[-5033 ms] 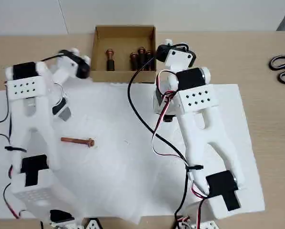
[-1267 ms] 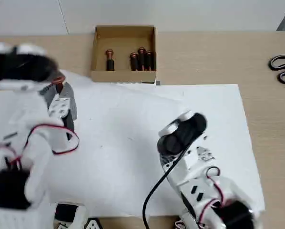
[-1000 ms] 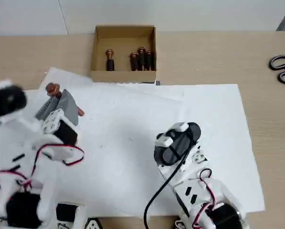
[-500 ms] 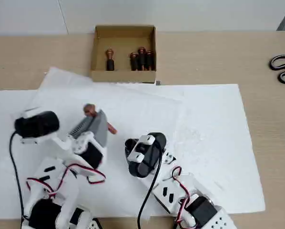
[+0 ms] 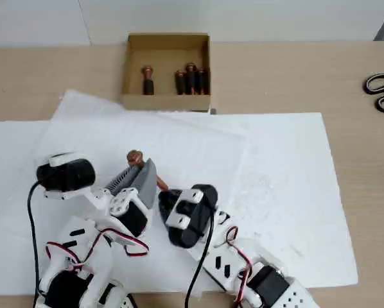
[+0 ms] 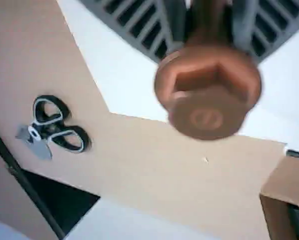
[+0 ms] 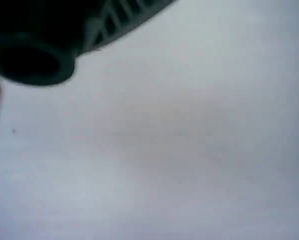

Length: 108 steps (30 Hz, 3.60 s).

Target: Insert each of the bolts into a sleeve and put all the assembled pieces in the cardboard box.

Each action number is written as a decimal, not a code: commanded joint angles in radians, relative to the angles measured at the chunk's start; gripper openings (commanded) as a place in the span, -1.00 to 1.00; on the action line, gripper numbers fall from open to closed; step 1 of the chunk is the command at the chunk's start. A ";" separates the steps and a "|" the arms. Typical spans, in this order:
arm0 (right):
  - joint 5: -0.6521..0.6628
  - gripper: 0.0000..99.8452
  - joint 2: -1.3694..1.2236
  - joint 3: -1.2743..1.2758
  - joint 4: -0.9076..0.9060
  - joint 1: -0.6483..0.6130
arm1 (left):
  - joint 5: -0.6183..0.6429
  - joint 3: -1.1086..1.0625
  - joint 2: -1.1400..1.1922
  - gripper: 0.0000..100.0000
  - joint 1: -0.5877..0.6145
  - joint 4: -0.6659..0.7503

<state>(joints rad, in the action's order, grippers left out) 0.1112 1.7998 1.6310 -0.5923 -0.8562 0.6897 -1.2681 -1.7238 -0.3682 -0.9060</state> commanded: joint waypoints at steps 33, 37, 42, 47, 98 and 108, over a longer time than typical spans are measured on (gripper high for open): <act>0.012 -0.99 0.015 -0.098 0.025 0.044 | 0.002 -0.076 -0.012 -0.99 -0.060 0.020; 0.012 -0.99 0.013 -0.098 0.024 0.045 | -0.046 -0.068 -0.014 -0.99 -0.150 -0.049; 0.012 -0.99 0.013 -0.098 0.024 0.047 | -0.166 -0.041 -0.014 -0.99 -0.253 -0.201; 0.012 -0.99 0.013 -0.098 0.021 0.048 | -0.209 -0.042 -0.012 -0.98 -0.273 -0.198; 0.075 -0.99 0.013 -0.114 0.025 0.202 | -0.535 -0.219 -0.014 -0.99 0.327 -0.086; 0.066 -0.99 0.013 -0.112 0.019 0.349 | -0.535 -0.410 -0.014 -0.99 0.331 0.110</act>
<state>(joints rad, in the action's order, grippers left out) 0.1757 1.7983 1.5881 -0.5923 -0.5462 0.1619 -1.6717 -1.7300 -0.0430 -0.8646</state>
